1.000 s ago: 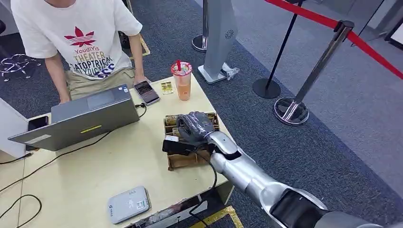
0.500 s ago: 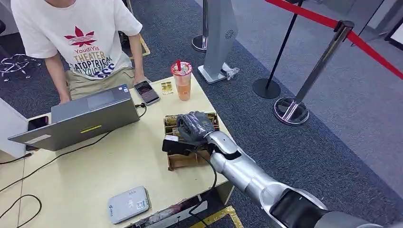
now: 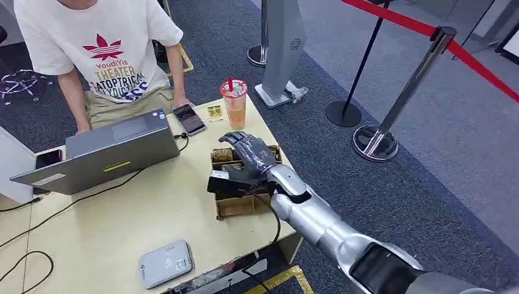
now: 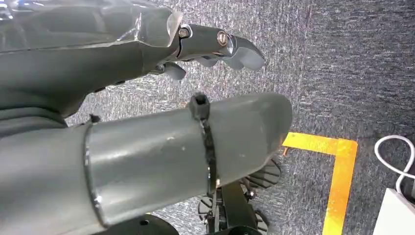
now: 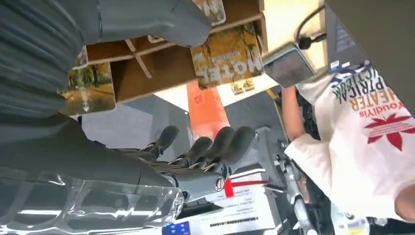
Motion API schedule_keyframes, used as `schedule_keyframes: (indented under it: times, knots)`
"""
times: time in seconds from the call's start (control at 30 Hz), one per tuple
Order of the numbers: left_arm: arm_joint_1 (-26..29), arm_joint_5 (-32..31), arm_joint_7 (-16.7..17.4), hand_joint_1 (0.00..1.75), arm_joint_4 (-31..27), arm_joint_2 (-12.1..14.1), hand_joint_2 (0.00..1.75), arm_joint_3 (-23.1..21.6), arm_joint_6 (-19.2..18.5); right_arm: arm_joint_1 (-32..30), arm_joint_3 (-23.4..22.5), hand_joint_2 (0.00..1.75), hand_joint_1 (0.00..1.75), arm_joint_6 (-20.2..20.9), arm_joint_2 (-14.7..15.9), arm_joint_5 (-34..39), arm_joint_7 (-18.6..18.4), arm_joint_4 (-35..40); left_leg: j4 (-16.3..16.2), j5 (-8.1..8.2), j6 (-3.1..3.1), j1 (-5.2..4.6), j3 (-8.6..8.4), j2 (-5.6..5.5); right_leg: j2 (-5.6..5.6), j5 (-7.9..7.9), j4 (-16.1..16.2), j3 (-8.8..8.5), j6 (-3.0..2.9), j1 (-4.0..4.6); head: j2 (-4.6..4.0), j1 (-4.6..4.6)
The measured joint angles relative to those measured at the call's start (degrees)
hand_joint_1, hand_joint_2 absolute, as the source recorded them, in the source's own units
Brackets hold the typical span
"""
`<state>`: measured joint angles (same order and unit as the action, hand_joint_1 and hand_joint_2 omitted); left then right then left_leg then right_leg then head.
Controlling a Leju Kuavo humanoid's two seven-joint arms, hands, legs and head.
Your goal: Pass the card to the sensor for recognition and then transmit it.
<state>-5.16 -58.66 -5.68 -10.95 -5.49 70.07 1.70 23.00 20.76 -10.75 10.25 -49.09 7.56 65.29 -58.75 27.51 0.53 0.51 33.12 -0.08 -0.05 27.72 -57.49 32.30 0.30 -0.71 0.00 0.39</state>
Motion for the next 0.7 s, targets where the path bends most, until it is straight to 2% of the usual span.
schedule_keyframes:
  times: [0.03, 0.07, 0.13, 0.2, 0.33, 0.4, 0.43, 0.47, 0.53, 0.7]
  knots:
    - [0.0, 0.0, 0.0, 0.0, 0.0, 0.0, 0.0, 0.0, 0.0, 0.0, 0.0, 1.75, 0.8, 0.0, 0.0, 0.0, 0.0, 0.3, 0.0, 0.0, 0.0, 0.0, 0.0, 0.0, 0.0, 0.0, 0.0, 0.0, 0.0, 0.0, 0.0, 0.0]
    - [0.0, 0.1, 0.0, 0.0, 0.0, 0.0, 0.0, 0.0, 0.0, 0.0, 0.0, 1.75, 0.98, 0.0, 0.0, 0.0, 0.0, 0.7, 0.0, 0.0, 0.0, 0.0, 0.0, 0.0, 0.0, 0.0, 0.0, 0.0, 0.0, 0.0, 0.0, 0.0]
    - [0.0, 0.2, 0.0, 0.0, 0.0, 0.0, 0.0, 0.0, 0.0, 0.0, 0.0, 1.75, 1.03, 0.1, 0.1, 0.0, 0.0, 1.2, 0.0, 0.0, 0.0, 0.0, 0.01, 0.0, 0.0, 0.0, 0.0, 0.0, 0.0, 0.0, 0.0, 0.0]
    - [0.0, 0.3, 0.0, 0.0, 0.0, 0.0, 0.0, 0.0, 0.0, 0.0, 0.2, 1.75, 1.26, 0.1, 0.2, 0.0, 0.0, 1.7, 0.0, 0.0, 0.0, 0.0, 0.01, 0.0, 0.0, 0.0, 0.0, 0.0, 0.0, 0.0, 0.0, 0.0]
    - [0.0, 0.4, -0.1, 0.0, 0.0, 0.0, 0.0, 0.0, 0.0, 0.1, 0.2, 1.75, 1.26, 0.2, 0.3, 0.0, 0.0, 2.4, 0.0, 0.0, 0.0, 0.0, 0.01, -0.01, 0.0, 0.0, 0.0, 0.0, 0.0, 0.0, 0.0, 0.0]
    - [0.0, 0.5, -0.1, 0.0, 0.0, 0.0, 0.0, 0.0, 0.0, 0.1, 0.3, 1.75, 1.15, 0.2, 0.3, 0.0, 0.0, 2.6, 0.0, 0.0, 0.0, 0.0, 0.01, 0.0, 0.0, 0.0, 0.0, 0.0, 0.0, 0.0, 0.0, 0.0]
    - [0.0, 0.5, -0.1, 0.0, 0.0, 0.0, 0.0, 0.0, 0.0, 0.1, 0.3, 1.75, 1.15, 0.3, 0.3, 0.0, 0.0, 2.7, 0.0, 0.0, 0.0, 0.0, 0.02, 0.0, 0.0, 0.0, 0.0, 0.0, 0.0, 0.0, 0.0, 0.0]
    - [0.0, 0.5, -0.1, 0.0, 0.0, 0.0, 0.0, 0.0, 0.0, 0.1, 0.3, 1.75, 1.06, 0.4, 0.3, 0.0, 0.0, 2.8, 0.0, 0.0, 0.0, 0.0, 0.02, -0.01, 0.0, 0.0, 0.0, 0.0, 0.0, 0.0, 0.0, 0.0]
    - [0.0, 0.5, -0.2, 0.0, 0.0, -0.1, 0.0, 0.0, 0.0, 0.1, 0.3, 1.75, 1.13, 0.4, 0.4, -0.1, 0.0, 2.9, 0.0, 0.0, 0.0, 0.0, 0.02, -0.01, 0.0, 0.0, 0.0, 0.0, 0.0, 0.0, 0.0, 0.0]
    - [0.0, 0.5, -0.4, 0.0, 0.0, -0.1, 0.0, 0.0, 0.0, 0.2, 0.5, 1.75, 1.06, 1.0, 0.5, -0.1, -0.3, 3.0, 0.0, 0.0, 0.0, 0.0, 0.02, 0.0, 0.0, 0.0, 0.0, 0.0, 0.0, 0.0, 0.0, 0.0]
